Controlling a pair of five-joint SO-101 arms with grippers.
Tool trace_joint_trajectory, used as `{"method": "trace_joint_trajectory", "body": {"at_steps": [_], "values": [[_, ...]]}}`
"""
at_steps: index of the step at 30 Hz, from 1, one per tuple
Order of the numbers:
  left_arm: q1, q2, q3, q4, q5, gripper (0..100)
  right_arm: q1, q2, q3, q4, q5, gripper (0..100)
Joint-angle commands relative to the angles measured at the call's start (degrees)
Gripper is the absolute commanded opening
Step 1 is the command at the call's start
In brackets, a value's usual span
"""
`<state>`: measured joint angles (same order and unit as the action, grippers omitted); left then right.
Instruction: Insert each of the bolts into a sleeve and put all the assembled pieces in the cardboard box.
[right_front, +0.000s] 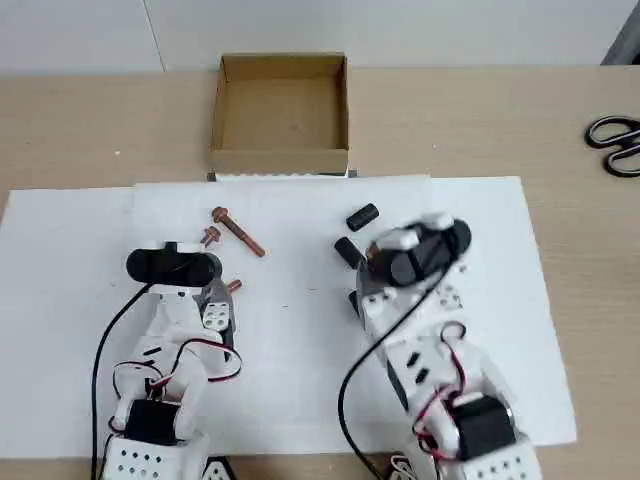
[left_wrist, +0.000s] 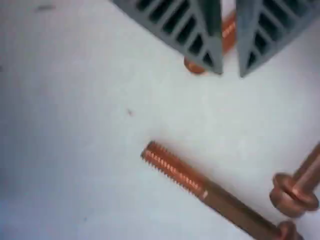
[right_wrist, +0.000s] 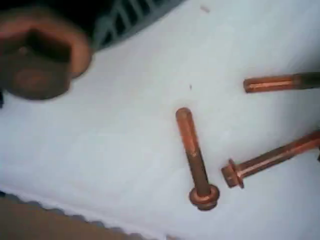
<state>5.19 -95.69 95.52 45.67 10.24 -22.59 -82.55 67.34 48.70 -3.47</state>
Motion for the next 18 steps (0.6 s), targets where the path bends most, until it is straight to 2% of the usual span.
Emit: {"method": "trace_joint_trajectory", "body": {"at_steps": [1,6,18], "values": [[-0.09,-0.53,0.04,-2.02,-0.26,1,0.40,13.23,-9.23,-7.25,0.26,0.2],[-0.26,-0.53,0.04,-2.02,-0.26,1,0.40,31.78,-23.30,-11.82,0.26,0.2],[-0.44,-0.53,0.04,-2.02,0.00,1,0.48,69.05,-58.73,-12.62,0.53,0.2]]}}
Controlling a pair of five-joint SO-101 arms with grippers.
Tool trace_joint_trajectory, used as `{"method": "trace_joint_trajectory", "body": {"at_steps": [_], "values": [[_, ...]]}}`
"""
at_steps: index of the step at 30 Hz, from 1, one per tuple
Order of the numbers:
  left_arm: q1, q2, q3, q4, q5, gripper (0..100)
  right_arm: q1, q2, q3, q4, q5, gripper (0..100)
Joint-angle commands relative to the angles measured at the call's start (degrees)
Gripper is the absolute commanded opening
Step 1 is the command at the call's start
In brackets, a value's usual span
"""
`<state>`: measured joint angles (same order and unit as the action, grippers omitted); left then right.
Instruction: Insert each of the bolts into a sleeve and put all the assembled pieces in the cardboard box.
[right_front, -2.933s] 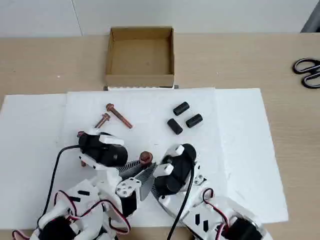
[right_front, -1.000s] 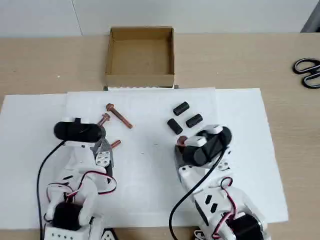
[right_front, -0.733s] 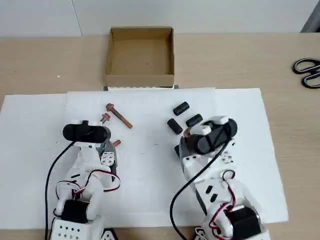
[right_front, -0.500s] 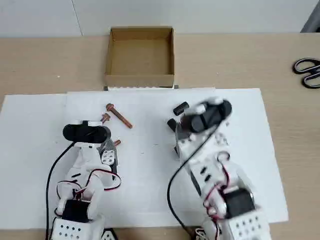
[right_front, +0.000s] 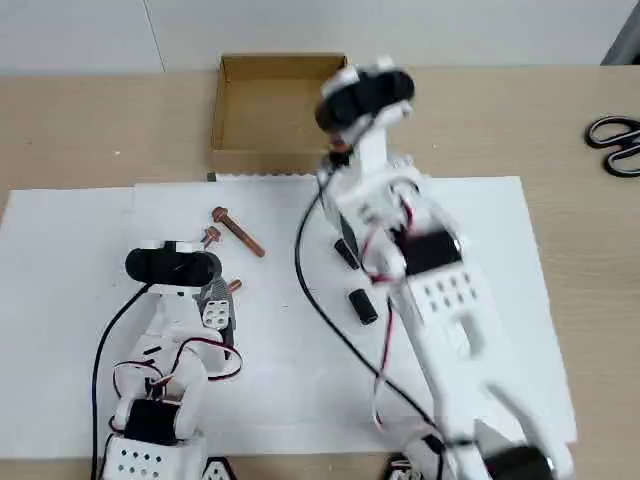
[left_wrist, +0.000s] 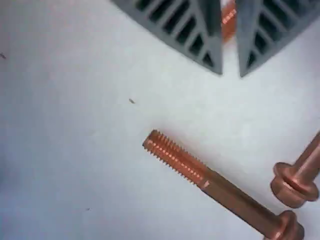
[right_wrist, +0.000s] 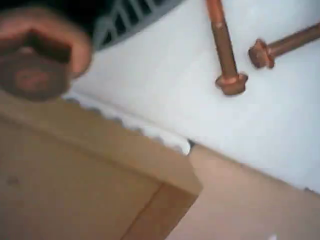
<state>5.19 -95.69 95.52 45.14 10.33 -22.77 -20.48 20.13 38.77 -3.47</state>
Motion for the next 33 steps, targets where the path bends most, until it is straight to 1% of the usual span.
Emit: {"method": "trace_joint_trajectory", "body": {"at_steps": [1,4,16,21,25,27,30,33], "values": [[-0.44,-0.53,0.04,-1.49,-0.09,1,0.92,10.42,-14.42,-3.65,0.53,0.2],[-0.44,-0.53,0.04,-1.49,-0.09,1,1.63,20.18,-23.38,-6.11,0.53,0.2],[-0.44,-0.53,0.04,-1.23,-0.09,1,2.77,53.67,-55.38,-6.37,0.53,0.2],[-0.44,-0.53,0.04,-1.14,-0.09,1,2.86,64.04,-66.02,-6.02,0.62,0.4],[-0.44,-0.53,0.04,-1.14,-0.09,1,2.86,69.14,-71.21,-5.85,0.70,0.7],[-0.44,-0.53,0.04,-1.14,-0.09,1,2.68,70.37,-72.00,-5.41,1.85,4.6],[-0.44,-0.53,0.04,-1.14,-0.09,1,2.59,71.08,-72.09,-2.24,3.43,14.3],[-0.44,-0.53,0.04,-1.14,-0.09,1,2.68,70.81,-72.18,-0.13,3.43,17.0]]}}
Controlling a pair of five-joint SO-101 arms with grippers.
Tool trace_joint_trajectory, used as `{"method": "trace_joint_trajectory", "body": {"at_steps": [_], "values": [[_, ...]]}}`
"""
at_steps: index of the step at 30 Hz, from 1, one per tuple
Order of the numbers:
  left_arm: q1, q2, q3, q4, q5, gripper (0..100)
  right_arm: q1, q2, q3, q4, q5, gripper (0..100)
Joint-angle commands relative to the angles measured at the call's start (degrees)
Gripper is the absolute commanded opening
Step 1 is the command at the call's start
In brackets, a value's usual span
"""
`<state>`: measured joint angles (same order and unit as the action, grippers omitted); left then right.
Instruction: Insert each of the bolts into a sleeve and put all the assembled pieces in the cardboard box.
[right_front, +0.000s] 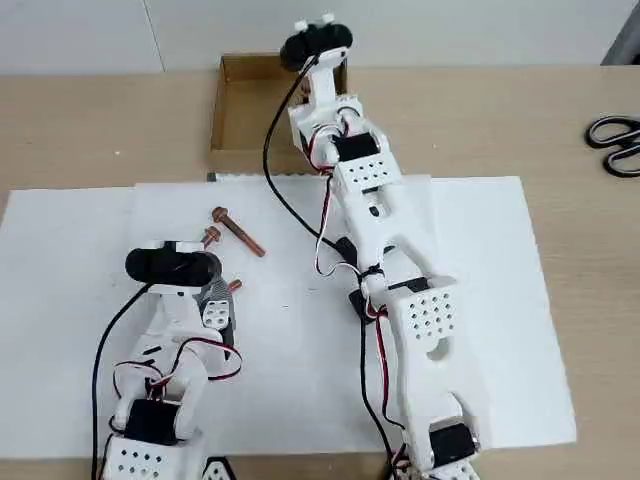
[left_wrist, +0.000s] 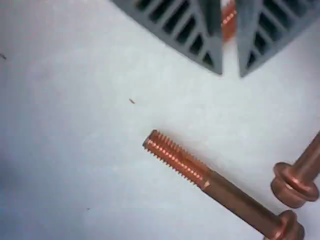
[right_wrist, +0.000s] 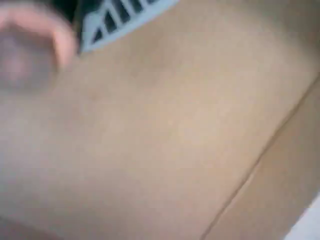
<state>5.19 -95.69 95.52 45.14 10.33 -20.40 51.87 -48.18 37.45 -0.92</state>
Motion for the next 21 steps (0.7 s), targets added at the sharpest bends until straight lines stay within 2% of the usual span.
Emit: {"method": "trace_joint_trajectory", "body": {"at_steps": [1,4,11,21], "values": [[-0.44,-0.53,0.04,-1.14,-0.09,1,0.40,-1.54,-4.13,1.45,0.97,17.0],[-0.44,-0.53,0.04,-1.14,-0.09,1,0.48,-2.95,-7.21,4.62,0.97,17.0],[-0.44,-0.53,0.04,-1.14,-0.09,1,0.04,-9.01,-16.18,27.82,0.53,16.9],[-0.53,-0.53,0.04,-1.14,0.00,1,-0.04,-14.90,-26.64,54.73,0.44,16.9]]}}
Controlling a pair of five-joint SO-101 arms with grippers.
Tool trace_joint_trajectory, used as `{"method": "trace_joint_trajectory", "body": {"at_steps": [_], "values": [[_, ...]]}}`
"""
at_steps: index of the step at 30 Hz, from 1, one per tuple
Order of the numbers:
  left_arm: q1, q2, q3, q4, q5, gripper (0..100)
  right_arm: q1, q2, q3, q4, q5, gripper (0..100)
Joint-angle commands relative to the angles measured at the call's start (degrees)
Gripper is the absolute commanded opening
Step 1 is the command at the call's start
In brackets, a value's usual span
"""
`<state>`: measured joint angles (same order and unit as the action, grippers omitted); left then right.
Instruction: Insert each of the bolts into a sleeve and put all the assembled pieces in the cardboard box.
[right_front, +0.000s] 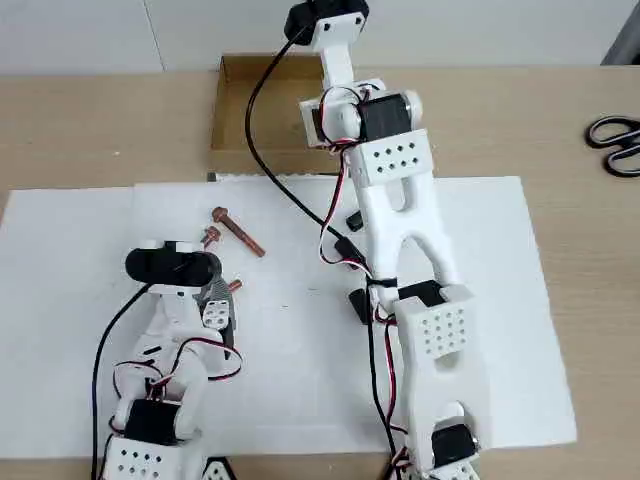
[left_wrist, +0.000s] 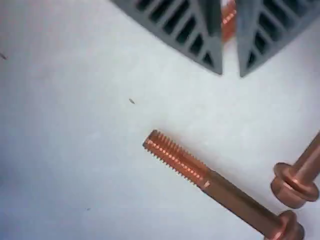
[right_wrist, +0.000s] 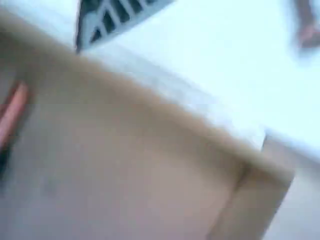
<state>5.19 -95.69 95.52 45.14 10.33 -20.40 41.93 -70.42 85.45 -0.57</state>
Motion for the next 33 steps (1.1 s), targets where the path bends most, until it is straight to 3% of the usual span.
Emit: {"method": "trace_joint_trajectory", "body": {"at_steps": [1,8,18,25,33], "values": [[-0.53,-0.53,0.04,-1.14,0.00,1,-0.13,-5.32,-5.10,9.10,0.09,16.9],[-0.53,-0.53,0.04,-1.14,0.00,1,-1.27,-10.24,-0.35,11.82,-1.67,16.9],[-0.53,-0.53,0.04,-1.14,0.00,1,-5.49,-30.20,37.89,11.21,-1.49,16.9],[-0.53,-0.53,0.04,-1.14,0.00,1,-4.79,-28.88,46.15,11.21,-1.23,17.0],[-0.53,-0.53,0.04,-1.14,0.00,1,-1.80,-19.38,46.77,11.21,18.99,16.9]]}}
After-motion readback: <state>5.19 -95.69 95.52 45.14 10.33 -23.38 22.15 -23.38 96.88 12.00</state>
